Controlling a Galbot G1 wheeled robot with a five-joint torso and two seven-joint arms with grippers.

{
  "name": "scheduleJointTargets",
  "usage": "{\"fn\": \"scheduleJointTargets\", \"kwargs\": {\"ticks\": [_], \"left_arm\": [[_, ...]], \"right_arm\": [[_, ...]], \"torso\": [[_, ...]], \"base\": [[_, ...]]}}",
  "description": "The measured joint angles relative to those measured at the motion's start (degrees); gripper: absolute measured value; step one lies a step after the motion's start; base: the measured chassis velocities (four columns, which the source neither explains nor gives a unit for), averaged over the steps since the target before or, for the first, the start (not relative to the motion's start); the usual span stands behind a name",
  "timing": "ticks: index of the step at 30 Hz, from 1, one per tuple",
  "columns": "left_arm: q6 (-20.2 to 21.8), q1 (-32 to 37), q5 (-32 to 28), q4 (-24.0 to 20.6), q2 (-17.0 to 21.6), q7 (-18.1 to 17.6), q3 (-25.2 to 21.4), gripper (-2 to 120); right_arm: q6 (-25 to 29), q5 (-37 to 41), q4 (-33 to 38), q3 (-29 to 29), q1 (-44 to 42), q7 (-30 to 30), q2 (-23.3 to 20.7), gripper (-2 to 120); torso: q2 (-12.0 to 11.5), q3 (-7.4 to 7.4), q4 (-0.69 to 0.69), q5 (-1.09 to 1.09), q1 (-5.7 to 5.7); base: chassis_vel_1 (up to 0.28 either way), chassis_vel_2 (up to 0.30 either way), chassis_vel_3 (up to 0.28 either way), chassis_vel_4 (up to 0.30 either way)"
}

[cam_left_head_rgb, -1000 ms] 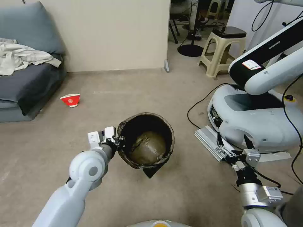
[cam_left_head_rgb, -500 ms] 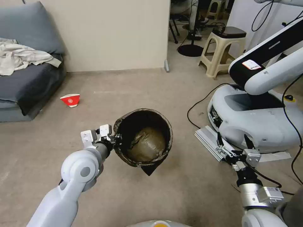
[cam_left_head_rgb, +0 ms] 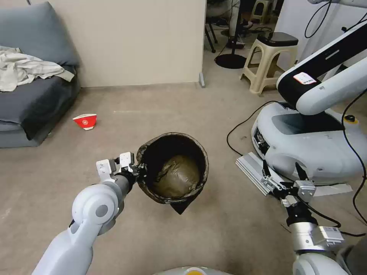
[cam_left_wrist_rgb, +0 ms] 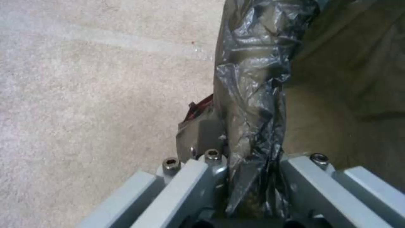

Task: Pick up the trash can from the floor.

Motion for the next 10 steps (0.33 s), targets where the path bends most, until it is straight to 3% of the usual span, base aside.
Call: {"fn": "scheduleJointTargets", "kwargs": {"ticks": [10], "left_arm": [[0.0,0.3,0.0,-0.5,0.2,0.0,-0.3,0]], "right_arm": [[0.1,0.0,0.0,-0.1,0.0,0.0,0.1,100]], "torso": [[0.0,0.00,0.00,0.00,0.00]], "base": [[0.000,0.000,0.000,0.000]]}}
